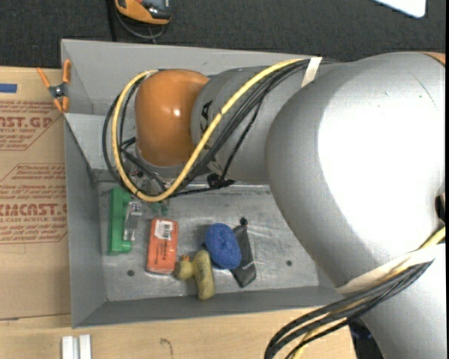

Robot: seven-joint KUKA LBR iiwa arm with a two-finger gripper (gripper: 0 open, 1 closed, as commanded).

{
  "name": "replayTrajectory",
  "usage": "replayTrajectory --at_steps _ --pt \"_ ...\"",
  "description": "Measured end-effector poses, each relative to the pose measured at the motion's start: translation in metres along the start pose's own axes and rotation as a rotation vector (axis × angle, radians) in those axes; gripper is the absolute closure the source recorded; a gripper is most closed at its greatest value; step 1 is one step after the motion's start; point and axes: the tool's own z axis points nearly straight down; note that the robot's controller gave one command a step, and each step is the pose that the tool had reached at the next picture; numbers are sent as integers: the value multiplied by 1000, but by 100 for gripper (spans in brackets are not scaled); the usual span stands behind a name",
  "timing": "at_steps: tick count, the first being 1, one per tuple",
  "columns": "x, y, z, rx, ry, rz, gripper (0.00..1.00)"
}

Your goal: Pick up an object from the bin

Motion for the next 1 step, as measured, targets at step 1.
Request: replayTrajectory --at_steps 1 --pt "26 -6 -129 2 4 -122 100"
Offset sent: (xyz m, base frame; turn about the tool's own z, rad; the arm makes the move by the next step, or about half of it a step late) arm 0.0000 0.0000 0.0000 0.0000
